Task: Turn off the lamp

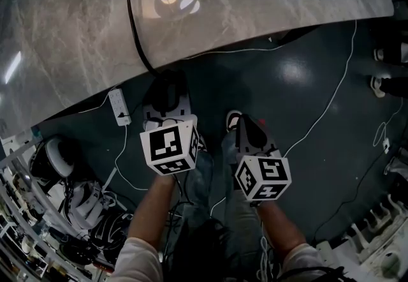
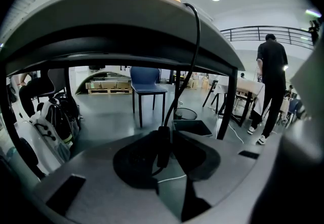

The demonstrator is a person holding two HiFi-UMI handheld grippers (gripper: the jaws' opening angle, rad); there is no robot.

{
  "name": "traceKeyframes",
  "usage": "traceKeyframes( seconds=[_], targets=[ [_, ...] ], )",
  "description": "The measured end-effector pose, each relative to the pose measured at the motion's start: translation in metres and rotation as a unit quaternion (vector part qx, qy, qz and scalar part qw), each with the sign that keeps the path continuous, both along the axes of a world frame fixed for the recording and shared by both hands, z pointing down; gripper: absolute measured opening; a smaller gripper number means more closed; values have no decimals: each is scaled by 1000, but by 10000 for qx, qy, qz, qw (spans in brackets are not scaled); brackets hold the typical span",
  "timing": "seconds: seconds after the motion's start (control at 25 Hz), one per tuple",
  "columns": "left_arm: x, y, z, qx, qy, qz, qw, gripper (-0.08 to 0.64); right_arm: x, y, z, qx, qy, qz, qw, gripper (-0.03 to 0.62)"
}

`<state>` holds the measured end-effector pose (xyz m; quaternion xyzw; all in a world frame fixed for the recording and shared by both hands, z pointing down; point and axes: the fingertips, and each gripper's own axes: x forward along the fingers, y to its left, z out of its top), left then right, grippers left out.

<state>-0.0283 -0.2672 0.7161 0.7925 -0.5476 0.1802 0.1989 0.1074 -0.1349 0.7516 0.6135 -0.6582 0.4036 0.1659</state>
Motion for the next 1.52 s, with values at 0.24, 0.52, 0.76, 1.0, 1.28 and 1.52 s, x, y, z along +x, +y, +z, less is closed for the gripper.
traceKeyframes(
  seconds=[0.24,0.52,0.76,1.0,1.28,1.52],
  targets=[
    [-2,1,-2,-8,-9,-18,10000,98,-1,0,-2,9,13,-14,10000,-2],
    [-2,2,-1,12,-37,-57,10000,95,0,1,0,-10,23,-14,10000,-2],
    [-2,2,-2,57,-31,-22,10000,92,-1,1,2,-19,7,-24,10000,-2],
    [-1,2,1,20,85,15,10000,86,-2,1,5,-36,0,-28,10000,-2],
    [4,3,1,33,113,113,9999,75,-1,-1,5,-31,-5,-8,10000,-2],
    [1,3,-1,97,68,136,9998,75,-3,2,6,-64,7,-16,10000,-2]
  ],
)
